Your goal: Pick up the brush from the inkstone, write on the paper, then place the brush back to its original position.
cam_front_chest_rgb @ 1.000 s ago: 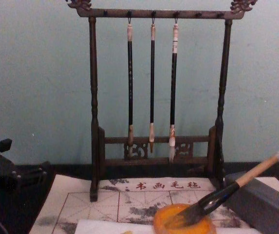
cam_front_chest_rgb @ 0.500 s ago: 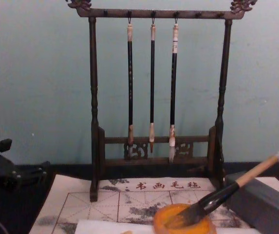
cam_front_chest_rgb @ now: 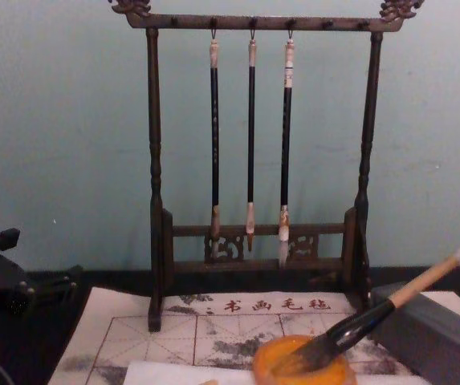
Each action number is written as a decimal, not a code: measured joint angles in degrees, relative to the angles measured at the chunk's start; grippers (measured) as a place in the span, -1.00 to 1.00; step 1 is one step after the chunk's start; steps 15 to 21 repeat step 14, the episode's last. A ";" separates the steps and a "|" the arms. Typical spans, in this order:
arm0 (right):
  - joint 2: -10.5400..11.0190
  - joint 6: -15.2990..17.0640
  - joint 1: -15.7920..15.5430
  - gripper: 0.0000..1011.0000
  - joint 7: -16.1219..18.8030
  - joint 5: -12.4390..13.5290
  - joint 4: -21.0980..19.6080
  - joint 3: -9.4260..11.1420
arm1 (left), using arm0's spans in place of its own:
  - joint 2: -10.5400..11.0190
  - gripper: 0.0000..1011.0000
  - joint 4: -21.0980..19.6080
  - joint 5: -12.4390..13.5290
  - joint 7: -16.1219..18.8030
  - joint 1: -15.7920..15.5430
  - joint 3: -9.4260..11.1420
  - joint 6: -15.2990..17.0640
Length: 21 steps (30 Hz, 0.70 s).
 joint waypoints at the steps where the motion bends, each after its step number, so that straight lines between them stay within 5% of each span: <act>1: 0.00 0.00 0.00 0.98 0.00 0.00 0.00 0.00 | 0.00 0.98 0.00 0.00 0.00 0.00 0.00 0.00; 21: 0.00 0.00 0.00 0.98 0.00 0.00 0.00 0.00 | 0.00 0.98 0.00 0.00 0.00 0.00 0.00 0.00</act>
